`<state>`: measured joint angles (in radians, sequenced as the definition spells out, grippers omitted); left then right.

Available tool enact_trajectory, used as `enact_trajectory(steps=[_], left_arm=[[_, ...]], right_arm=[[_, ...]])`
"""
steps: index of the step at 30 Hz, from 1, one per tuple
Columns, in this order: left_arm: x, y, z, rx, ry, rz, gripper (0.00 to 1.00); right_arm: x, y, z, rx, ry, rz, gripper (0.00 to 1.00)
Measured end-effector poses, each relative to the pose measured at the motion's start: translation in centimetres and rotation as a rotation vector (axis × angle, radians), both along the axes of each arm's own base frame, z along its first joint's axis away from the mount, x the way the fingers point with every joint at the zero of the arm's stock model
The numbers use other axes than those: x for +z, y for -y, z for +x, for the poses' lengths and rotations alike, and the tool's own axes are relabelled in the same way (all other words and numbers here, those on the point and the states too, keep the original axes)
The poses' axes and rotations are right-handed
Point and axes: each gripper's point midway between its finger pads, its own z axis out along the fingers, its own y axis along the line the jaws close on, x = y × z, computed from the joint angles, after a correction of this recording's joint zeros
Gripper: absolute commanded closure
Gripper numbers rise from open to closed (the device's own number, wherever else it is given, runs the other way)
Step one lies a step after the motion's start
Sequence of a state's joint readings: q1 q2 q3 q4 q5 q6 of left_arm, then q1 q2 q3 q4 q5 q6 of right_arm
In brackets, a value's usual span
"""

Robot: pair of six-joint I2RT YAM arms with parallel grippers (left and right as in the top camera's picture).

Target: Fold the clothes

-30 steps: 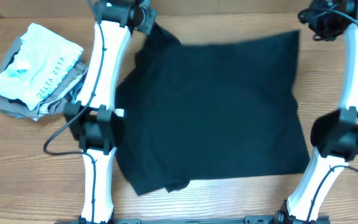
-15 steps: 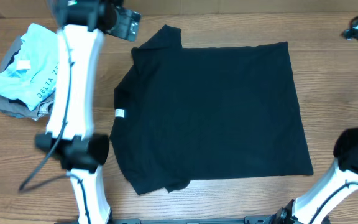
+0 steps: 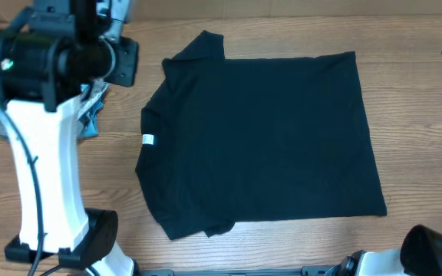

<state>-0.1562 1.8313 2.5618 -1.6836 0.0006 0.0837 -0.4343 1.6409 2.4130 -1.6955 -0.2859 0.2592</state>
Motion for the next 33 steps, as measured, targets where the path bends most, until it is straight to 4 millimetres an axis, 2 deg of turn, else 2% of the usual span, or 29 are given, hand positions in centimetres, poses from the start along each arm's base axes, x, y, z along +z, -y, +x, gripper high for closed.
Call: enact_trajectory(steps=[1, 3, 5, 8, 11, 14, 15, 16, 19, 23, 29, 33], left_arm=[[-1.2, 0.4, 0.2, -0.009, -0.042, -0.010, 0.90], [-4.6, 1.0, 1.2, -0.023, -0.145, -0.020, 0.92], [-8.8, 1.6, 2.9, -0.030, -0.243, -0.023, 0.92], [-16.0, 2.6, 5.7, -0.038, -0.371, -0.030, 0.94], [-23.5, 3.3, 7.6, -0.042, -0.490, -0.036, 0.95], [-29.7, 3.7, 8.7, -0.050, -0.574, -0.040, 0.95], [-31.3, 3.9, 9.1, -0.053, -0.585, -0.043, 0.94], [-32.4, 4.0, 9.4, -0.058, -0.591, -0.044, 0.94], [-35.0, 4.2, 10.2, -0.072, -0.597, -0.044, 0.93], [-37.4, 4.4, 11.3, -0.082, -0.583, -0.047, 0.94], [-37.4, 3.0, 14.1, -0.001, -0.481, -0.023, 0.92], [-37.2, 0.9, 16.2, 0.091, -0.423, -0.039, 0.90]], right_arm=[[-0.1, -0.3, 0.0, 0.005, -0.004, 0.004, 0.79], [-1.3, -0.5, 0.3, 0.014, -0.041, 0.025, 0.81], [-3.7, -0.6, 1.0, 0.027, -0.110, 0.055, 0.85], [-8.8, -0.2, 2.8, 0.036, -0.228, 0.107, 0.87], [-15.1, 0.4, 4.4, 0.036, -0.348, 0.157, 0.88], [-21.6, 0.5, 4.4, 0.035, -0.470, 0.211, 0.88], [-23.6, 0.4, 4.2, 0.035, -0.505, 0.226, 0.88], [-24.8, 0.3, 4.0, 0.035, -0.522, 0.233, 0.88], [-27.6, 0.1, 3.4, 0.033, -0.560, 0.251, 0.88], [-29.5, -0.1, 2.8, 0.033, -0.583, 0.262, 0.88], [-31.4, -0.5, 1.5, 0.029, -0.630, 0.271, 0.87], [-33.2, -0.7, 0.6, 0.025, -0.657, 0.275, 0.83]])
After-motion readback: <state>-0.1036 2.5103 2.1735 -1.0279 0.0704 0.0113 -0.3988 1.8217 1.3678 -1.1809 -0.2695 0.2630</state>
